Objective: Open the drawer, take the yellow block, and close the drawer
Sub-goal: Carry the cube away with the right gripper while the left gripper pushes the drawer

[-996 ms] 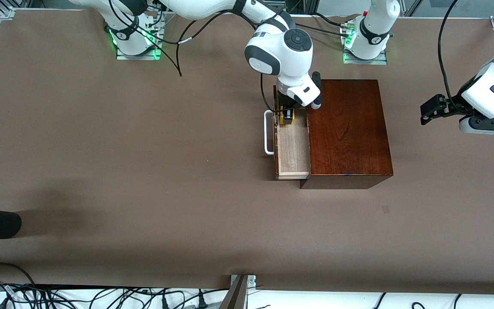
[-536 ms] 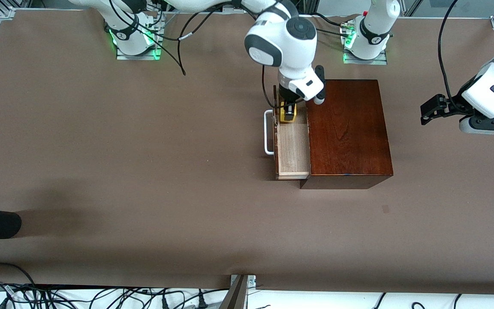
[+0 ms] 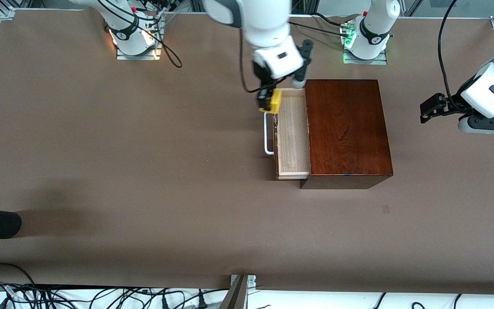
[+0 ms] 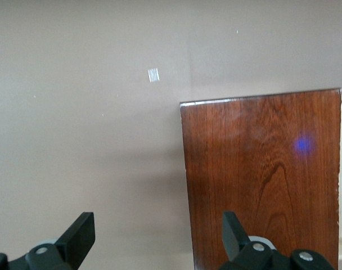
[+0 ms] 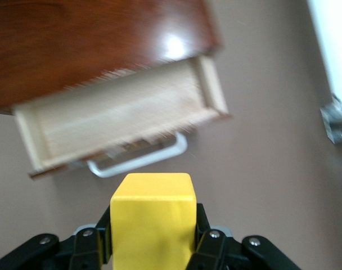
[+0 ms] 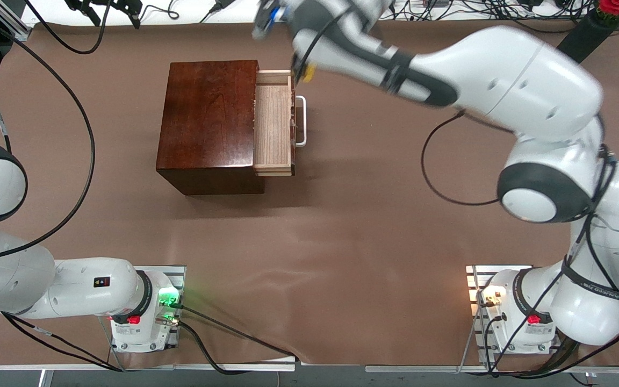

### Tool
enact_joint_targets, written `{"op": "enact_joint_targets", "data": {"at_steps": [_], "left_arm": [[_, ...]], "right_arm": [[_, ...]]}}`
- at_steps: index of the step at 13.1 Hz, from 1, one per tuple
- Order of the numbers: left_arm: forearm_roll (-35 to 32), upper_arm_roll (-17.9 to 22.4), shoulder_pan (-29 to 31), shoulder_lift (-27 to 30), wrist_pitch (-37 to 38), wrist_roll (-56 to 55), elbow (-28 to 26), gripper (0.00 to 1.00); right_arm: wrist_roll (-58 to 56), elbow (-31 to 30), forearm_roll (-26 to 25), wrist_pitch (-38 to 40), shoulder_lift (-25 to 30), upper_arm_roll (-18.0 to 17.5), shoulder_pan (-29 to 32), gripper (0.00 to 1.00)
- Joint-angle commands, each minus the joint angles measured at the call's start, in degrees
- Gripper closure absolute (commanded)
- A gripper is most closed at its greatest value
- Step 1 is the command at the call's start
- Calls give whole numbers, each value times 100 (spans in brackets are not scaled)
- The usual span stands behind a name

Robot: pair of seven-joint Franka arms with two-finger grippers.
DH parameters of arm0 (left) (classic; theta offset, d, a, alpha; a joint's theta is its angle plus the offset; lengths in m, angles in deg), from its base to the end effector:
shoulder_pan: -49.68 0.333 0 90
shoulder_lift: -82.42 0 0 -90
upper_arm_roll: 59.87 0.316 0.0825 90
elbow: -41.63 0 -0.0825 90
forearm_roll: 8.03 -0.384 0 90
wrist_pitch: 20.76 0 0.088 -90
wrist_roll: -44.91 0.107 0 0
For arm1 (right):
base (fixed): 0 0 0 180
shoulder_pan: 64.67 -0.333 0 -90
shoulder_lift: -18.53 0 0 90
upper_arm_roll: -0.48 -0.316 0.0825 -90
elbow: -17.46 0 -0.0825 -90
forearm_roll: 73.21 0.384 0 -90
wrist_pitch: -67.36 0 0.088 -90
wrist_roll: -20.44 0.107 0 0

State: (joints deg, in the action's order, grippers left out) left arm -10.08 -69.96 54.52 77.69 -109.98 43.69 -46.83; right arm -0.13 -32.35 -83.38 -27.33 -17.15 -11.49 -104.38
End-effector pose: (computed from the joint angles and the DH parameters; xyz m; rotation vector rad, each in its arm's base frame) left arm 0.5746 -0.0448 0.5900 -3.1128 0.1105 0.1039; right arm 0.5089 0.5242 0.5677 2.5620 1.7747 0.2793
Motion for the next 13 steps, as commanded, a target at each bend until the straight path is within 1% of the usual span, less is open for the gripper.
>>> {"op": "enact_joint_targets", "data": {"at_steps": [1, 2, 3, 4, 5, 6, 7, 8, 9, 11, 13], "left_arm": [[90, -115, -106, -19, 649, 114, 83, 0], [160, -272, -202, -89, 922, 123, 83, 0], [352, -344, -238, -220, 1098, 306, 101, 0], [720, -379, -291, -343, 1109, 777, 101, 0], [941, -397, -369, -449, 1109, 1269, 110, 0], [1048, -406, -570, -624, 1074, 1683, 118, 0], [1197, -406, -807, -870, 1004, 1983, 127, 0], [1416, -406, -1097, -1098, 769, 2169, 197, 0], [1461, -406, -1491, -1370, 418, 2293, 311, 0], [1418, -397, -2318, -1915, -407, 2311, 644, 0], [1409, -397, -2793, -2347, -1382, 2512, 821, 0]], "right_arm": [[26, -125, 147, 301, 464, -17, 690, 100], [87, -160, 191, 416, 666, 236, 883, 100], [210, -404, 226, 365, 876, 491, 990, 100], [428, -807, 252, 347, 1087, 571, 1217, 100], [561, -1246, 383, 347, 1377, 590, 1541, 100], [597, -1868, 558, 312, 1745, 659, 1788, 100], [615, -2518, 760, 7, 2044, 860, 1904, 100], [598, -3177, 962, -344, 2343, 1115, 2009, 100], [606, -3680, 1121, -678, 2512, 1178, 2210, 100], [633, -4394, 1202, -1137, 2592, 1179, 2641, 100], [720, -5088, 1202, -1663, 2531, 1187, 2950, 100]]}}
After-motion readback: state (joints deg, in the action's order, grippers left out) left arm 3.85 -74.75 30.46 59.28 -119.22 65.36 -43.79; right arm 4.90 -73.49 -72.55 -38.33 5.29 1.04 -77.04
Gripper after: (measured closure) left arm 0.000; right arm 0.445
